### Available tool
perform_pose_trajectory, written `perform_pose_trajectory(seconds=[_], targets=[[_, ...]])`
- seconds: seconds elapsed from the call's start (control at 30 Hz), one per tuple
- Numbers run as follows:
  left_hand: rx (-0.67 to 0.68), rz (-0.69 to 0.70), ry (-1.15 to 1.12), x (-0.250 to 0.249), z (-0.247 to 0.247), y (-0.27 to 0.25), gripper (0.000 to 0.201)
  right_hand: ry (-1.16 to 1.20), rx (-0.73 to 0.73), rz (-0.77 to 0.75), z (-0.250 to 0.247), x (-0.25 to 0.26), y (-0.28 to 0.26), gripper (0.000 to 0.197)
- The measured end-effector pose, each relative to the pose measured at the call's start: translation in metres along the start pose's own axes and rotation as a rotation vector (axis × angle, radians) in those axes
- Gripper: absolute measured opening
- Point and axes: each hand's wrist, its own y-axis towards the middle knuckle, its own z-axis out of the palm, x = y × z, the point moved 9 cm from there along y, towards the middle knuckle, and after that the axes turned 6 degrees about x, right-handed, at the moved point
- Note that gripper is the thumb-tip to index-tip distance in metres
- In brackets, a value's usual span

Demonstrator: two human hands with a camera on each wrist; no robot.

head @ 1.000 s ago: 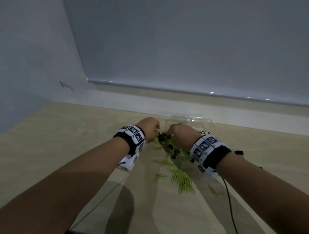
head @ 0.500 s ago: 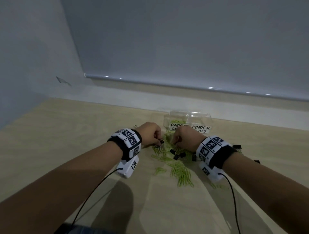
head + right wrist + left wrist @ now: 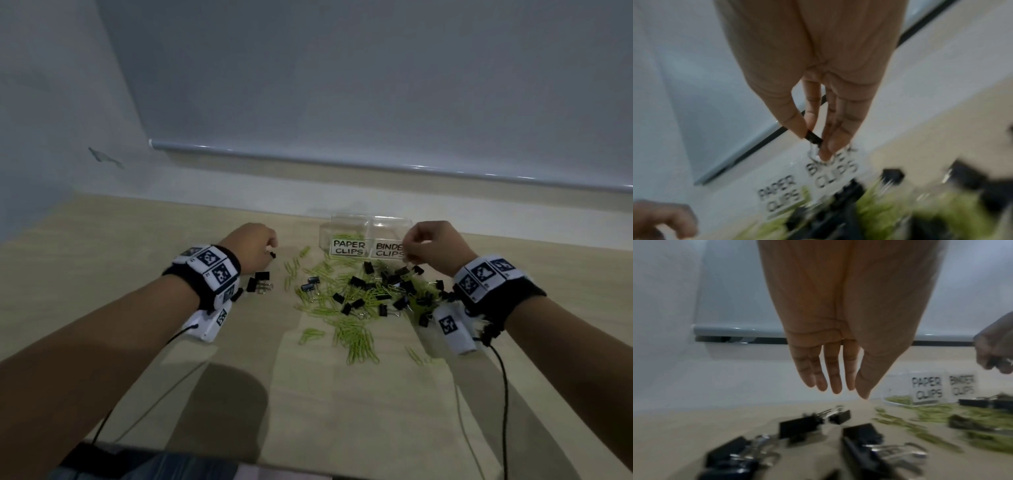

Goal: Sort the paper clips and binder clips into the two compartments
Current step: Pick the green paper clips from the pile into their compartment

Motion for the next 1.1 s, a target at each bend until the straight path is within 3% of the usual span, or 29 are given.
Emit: perform_pose_trajectory(seconds=[0.13, 0.2, 0.33, 0.53, 0.77, 0.97, 1.1], targets=[[0.134, 0.188, -0.055, -0.047, 0.024, -0.009, 0.025, -0.587, 0.123, 0.034, -0.002, -0.013, 0.0, 0.014], [0.203, 0.247, -0.019, -0.065, 0.039, -0.01, 0.024, -0.621, 0.188, -0.062, 0.015, 0.001, -0.005, 0.018], [0.21, 0.276, 0.023, -0.078, 0.048, -0.009, 0.021, -0.617, 0.328, -0.271, 0.066, 0.046, -0.016, 0.026], [0.154, 0.264, 0.066, -0.074, 0.053, -0.012, 0.023, -0.921, 0.52, -0.352, 0.115, 0.045, -0.015, 0.046], [0.126, 0.306, -0.026, -0.074, 0.047, -0.022, 0.005, -0.741, 0.391, -0.348, 0.098, 0.047, -0.018, 0.016], [0.117, 0.29, -0.182, -0.059, 0.035, -0.022, 0.005, -0.563, 0.317, -0.413, 0.072, 0.051, -0.028, 0.015], [-0.018, 0.113, -0.15, -0.016, 0.01, -0.01, 0.011, -0.436, 0.249, -0.362, 0.044, 0.048, -0.032, 0.008]])
